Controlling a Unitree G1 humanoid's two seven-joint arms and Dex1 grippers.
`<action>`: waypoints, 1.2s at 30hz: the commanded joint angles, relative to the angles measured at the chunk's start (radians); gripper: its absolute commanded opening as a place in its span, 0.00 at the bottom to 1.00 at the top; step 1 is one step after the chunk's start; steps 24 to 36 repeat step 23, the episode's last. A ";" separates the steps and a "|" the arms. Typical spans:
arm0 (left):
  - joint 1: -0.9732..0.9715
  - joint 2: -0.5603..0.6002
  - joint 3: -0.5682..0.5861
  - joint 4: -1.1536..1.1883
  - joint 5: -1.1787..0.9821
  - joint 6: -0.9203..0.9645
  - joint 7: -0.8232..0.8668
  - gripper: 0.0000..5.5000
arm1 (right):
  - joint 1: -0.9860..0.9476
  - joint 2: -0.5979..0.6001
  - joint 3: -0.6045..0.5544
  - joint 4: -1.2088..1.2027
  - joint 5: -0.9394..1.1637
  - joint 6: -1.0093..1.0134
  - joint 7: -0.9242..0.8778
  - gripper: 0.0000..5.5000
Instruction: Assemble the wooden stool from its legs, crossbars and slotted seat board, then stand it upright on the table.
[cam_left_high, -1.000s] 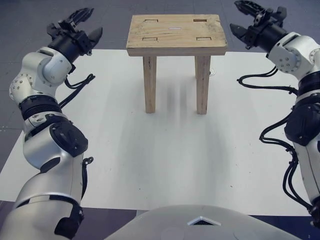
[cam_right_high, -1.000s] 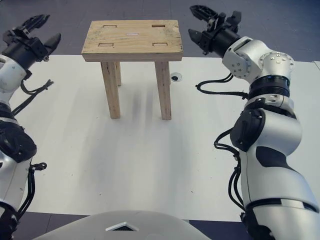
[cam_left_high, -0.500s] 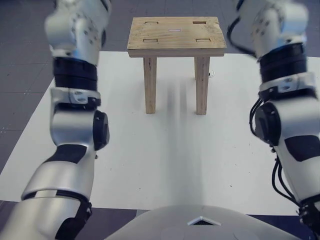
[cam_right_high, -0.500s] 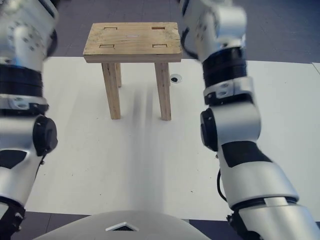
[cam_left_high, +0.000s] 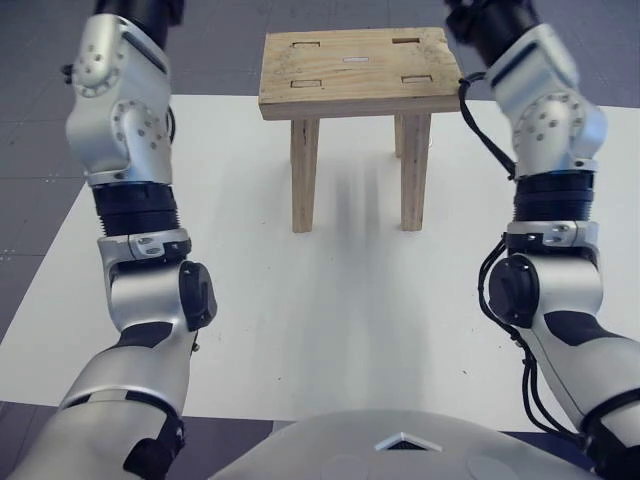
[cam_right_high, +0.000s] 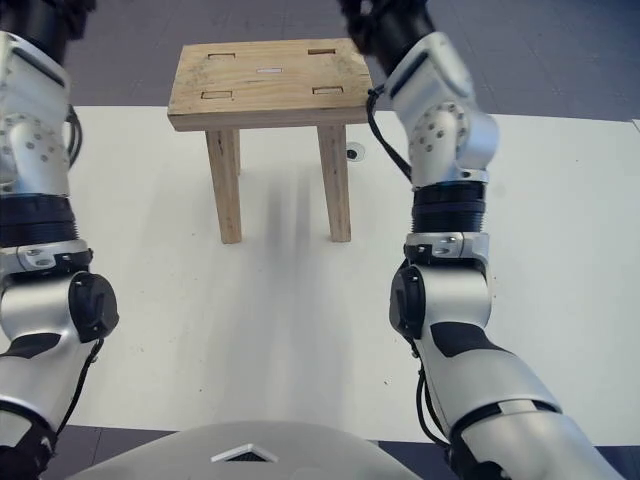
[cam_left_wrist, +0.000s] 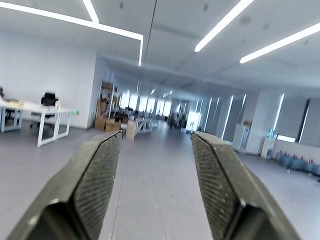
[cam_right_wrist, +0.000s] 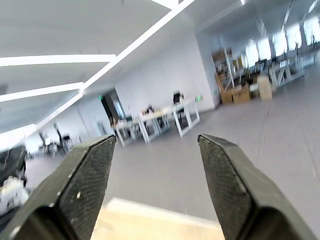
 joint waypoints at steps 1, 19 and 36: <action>0.286 -0.028 0.013 -0.200 0.003 0.039 0.002 0.47 | 0.133 -0.058 -0.057 -0.224 -0.003 0.071 -0.108 0.55; 0.985 -0.290 -0.288 -0.639 0.405 -0.103 0.180 0.47 | 1.064 -0.062 0.322 -0.531 -0.574 -0.238 -0.159 0.55; 0.990 -0.318 -0.314 -0.605 0.424 -0.110 0.169 0.47 | 1.052 -0.059 0.322 -0.520 -0.604 -0.212 -0.167 0.55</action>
